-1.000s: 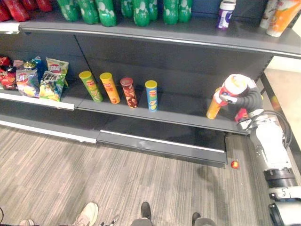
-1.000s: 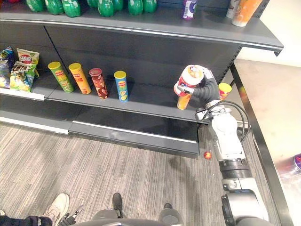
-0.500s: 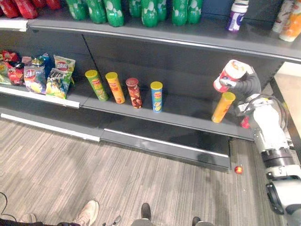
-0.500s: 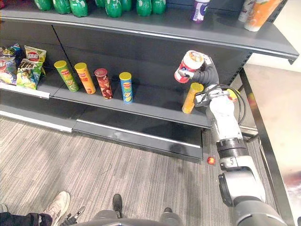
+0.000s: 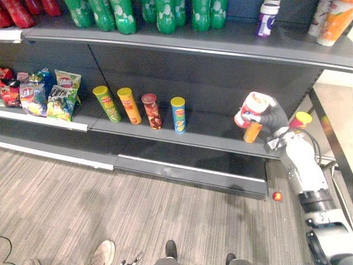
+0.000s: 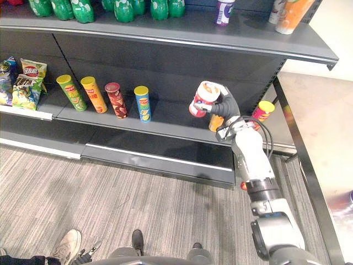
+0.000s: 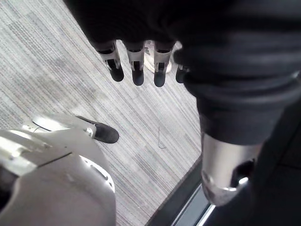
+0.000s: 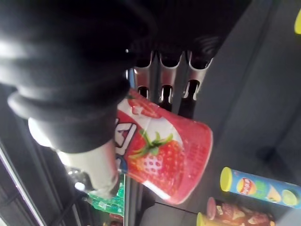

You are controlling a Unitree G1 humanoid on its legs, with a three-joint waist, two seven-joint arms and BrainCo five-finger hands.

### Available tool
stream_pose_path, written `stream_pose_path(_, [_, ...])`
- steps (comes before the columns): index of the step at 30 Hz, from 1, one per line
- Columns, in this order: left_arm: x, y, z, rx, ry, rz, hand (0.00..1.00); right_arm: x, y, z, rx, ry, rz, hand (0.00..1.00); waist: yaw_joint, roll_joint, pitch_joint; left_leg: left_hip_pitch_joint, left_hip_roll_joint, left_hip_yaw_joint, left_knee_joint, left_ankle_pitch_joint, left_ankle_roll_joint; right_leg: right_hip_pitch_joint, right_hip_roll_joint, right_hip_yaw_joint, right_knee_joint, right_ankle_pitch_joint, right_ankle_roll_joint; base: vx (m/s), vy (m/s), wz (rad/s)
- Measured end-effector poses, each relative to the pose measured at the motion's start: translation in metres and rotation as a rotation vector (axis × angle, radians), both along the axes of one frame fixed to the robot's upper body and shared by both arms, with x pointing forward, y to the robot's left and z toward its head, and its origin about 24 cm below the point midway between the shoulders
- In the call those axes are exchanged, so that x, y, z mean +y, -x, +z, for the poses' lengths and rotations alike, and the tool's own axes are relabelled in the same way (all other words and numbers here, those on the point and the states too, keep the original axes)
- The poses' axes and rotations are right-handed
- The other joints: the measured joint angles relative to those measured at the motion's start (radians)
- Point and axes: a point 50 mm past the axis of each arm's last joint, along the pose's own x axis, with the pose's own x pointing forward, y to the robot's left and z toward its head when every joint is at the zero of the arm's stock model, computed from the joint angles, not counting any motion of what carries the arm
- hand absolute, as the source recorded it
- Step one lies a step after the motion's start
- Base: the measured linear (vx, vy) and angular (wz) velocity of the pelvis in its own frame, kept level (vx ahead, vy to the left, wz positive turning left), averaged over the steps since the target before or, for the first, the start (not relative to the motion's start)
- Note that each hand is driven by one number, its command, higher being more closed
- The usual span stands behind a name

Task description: Put the gum and the chips on the shelf.

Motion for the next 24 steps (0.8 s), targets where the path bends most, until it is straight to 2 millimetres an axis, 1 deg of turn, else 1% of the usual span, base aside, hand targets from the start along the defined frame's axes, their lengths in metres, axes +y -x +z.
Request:
stream_pose_path(2, [0.0,0.0,0.0,-0.001,-0.001,0.0,0.0,-0.002,0.003,-0.008,0.023,0.0,-0.006,1.0,-0.004,0.0,0.0,0.0,0.0,0.001,0.0,0.0,0.0,-0.002,0.0,0.002,0.002,-0.003,-0.002,-0.02,0.005,-0.01])
stream_pose_path(3, [0.0,0.0,0.0,-0.002,-0.002,0.0,0.0,-0.005,0.006,-0.016,0.047,0.0,-0.013,1.0,-0.007,0.0,0.0,0.0,0.001,0.001,0.0,0.0,0.0,-0.002,0.001,0.002,0.003,-0.007,0.001,0.0,0.0,0.0])
stream_pose_path(7, [0.001,0.0,0.0,-0.006,-0.007,0.001,0.0,-0.014,0.016,-0.035,0.105,-0.001,-0.058,1.0,-0.016,0.0,0.0,-0.003,-0.001,-0.005,0.0,-0.003,0.002,-0.003,0.0,-0.001,0.01,-0.014,0.001,0.01,-0.001,0.03])
stream_pose_path(9, [0.001,0.0,0.001,-0.004,-0.01,0.002,0.0,-0.017,0.018,-0.04,0.119,-0.003,-0.076,1.0,-0.022,0.001,0.0,-0.004,-0.003,-0.007,0.0,-0.008,0.007,-0.018,-0.004,-0.001,0.042,-0.032,0.001,0.03,-0.009,0.07])
stream_pose_path(11, [0.003,-0.002,0.001,-0.004,-0.019,0.002,0.0,-0.025,0.021,-0.041,0.116,-0.023,-0.12,1.0,-0.024,0.001,0.001,-0.006,-0.004,-0.009,0.0,-0.005,0.003,-0.045,-0.009,-0.001,0.102,-0.054,-0.001,0.04,-0.029,0.03])
stream_pose_path(14, [0.006,-0.004,0.002,0.007,-0.042,0.004,0.0,-0.04,0.023,-0.032,0.062,-0.071,-0.215,1.0,-0.028,0.001,0.001,-0.003,0.0,-0.014,0.008,-0.006,-0.001,-0.076,-0.008,-0.001,0.187,-0.099,-0.01,0.06,-0.073,0.05])
stream_pose_path(16, [0.01,-0.007,0.003,0.005,-0.061,0.012,0.0,-0.045,0.024,-0.03,0.03,-0.108,-0.266,1.0,-0.032,0.0,0.002,-0.05,0.015,-0.028,0.116,-0.046,-0.001,-0.088,-0.002,-0.006,0.218,-0.124,-0.025,0.02,-0.105,0.09])
stream_pose_path(17, [0.011,-0.01,0.004,0.002,-0.071,0.004,0.0,-0.045,0.025,-0.029,0.017,-0.107,-0.282,1.0,-0.033,0.009,0.007,-0.107,0.045,-0.032,0.255,-0.102,0.0,-0.083,0.016,-0.009,0.226,-0.144,-0.044,-0.01,-0.117,-0.05])
stream_pose_path(18, [0.012,-0.013,0.005,-0.006,-0.075,0.005,0.0,-0.043,0.025,-0.03,0.015,-0.105,-0.289,1.0,-0.03,0.018,0.014,-0.185,0.072,-0.034,0.429,-0.125,0.018,-0.083,0.029,-0.009,0.241,-0.155,-0.059,-0.02,-0.121,-0.1])
stream_pose_path(19, [0.012,-0.013,0.005,-0.01,-0.075,0.004,0.0,-0.042,0.026,-0.032,0.016,-0.102,-0.293,1.0,-0.028,0.021,0.017,-0.22,0.087,-0.037,0.509,-0.123,0.022,-0.083,0.035,-0.006,0.249,-0.16,-0.067,-0.04,-0.122,-0.19])
stream_pose_path(20, [0.01,-0.013,0.004,-0.008,-0.07,0.005,0.0,-0.041,0.029,-0.036,0.017,-0.094,-0.304,1.0,-0.025,0.035,0.027,-0.258,0.105,-0.067,0.613,-0.113,0.037,-0.07,0.051,0.001,0.261,-0.17,-0.079,-0.01,-0.12,-0.24])
stream_pose_path(21, [0.009,-0.01,0.003,-0.002,-0.065,0.008,0.0,-0.041,0.033,-0.042,0.029,-0.087,-0.313,1.0,-0.025,0.043,0.032,-0.264,0.105,-0.107,0.657,-0.099,0.047,-0.058,0.057,0.011,0.277,-0.184,-0.089,0.0,-0.13,-0.24])
stream_pose_path(22, [0.008,-0.009,0.003,0.001,-0.062,0.009,0.0,-0.041,0.035,-0.045,0.034,-0.086,-0.315,1.0,-0.025,0.045,0.033,-0.263,0.103,-0.121,0.666,-0.09,0.044,-0.057,0.06,0.018,0.281,-0.188,-0.091,0.02,-0.095,-0.27])
stream_pose_path(23, [0.005,-0.006,0.002,0.007,-0.056,0.013,0.0,-0.039,0.038,-0.048,0.039,-0.09,-0.316,1.0,-0.025,0.048,0.035,-0.262,0.096,-0.138,0.67,-0.063,0.039,-0.057,0.06,0.033,0.283,-0.192,-0.097,0.03,-0.102,-0.36])
stream_pose_path(24, [0.003,-0.003,0.001,0.014,-0.049,0.018,0.0,-0.037,0.039,-0.048,0.028,-0.095,-0.317,1.0,-0.026,0.043,0.038,-0.261,0.091,-0.146,0.662,-0.046,0.038,-0.069,0.061,0.056,0.285,-0.192,-0.099,0.02,-0.076,-0.44])
